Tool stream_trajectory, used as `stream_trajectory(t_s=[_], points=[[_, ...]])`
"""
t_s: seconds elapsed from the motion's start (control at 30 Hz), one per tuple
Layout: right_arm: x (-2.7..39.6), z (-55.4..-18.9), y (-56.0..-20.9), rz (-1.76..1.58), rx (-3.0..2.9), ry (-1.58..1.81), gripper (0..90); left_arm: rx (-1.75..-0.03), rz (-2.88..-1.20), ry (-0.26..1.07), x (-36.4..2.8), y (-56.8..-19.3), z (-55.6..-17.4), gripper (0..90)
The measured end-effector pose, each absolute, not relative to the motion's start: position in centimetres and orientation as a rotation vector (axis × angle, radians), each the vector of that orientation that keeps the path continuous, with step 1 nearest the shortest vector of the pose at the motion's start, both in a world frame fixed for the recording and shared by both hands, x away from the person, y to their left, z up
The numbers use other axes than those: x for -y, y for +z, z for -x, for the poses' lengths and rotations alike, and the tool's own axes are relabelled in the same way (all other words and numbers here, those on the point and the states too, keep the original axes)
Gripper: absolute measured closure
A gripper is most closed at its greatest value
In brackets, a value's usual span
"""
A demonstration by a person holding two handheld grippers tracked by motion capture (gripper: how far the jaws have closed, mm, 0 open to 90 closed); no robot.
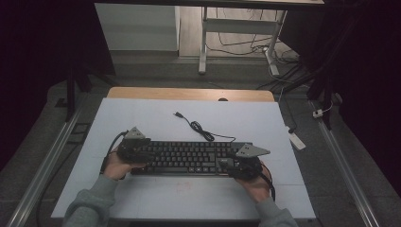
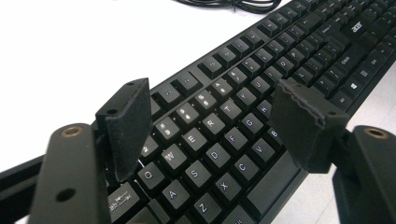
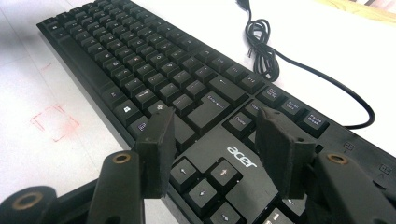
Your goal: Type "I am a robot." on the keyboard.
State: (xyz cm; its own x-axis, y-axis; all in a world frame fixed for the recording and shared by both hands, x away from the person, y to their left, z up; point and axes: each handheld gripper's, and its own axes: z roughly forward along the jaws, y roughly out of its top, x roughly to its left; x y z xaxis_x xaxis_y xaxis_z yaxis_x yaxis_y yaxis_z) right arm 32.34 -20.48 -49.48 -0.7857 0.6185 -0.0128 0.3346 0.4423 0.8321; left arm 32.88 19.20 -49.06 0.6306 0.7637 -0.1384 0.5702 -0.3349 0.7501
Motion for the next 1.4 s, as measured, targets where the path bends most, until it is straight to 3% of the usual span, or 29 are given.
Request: stream_trajectory(t_s=[0.27,0.73,1.4], points=[[20.5,-32.3,-49.5,-0.820,-2.382,1.265,47.8,-1.026,-2.027,0.292,-19.3,-48.8,-32.7,41.3],[20.5,-32.4,-49.7,-0.822,-2.392,1.253,47.8,-0.912,-2.092,0.248,-18.1,-48.9,-32.1,88.4],[20.5,-32.5,-49.9,-0.829,-2.403,1.242,47.7,-0.862,-2.226,0.191,-14.3,-51.3,-32.1,89.0]])
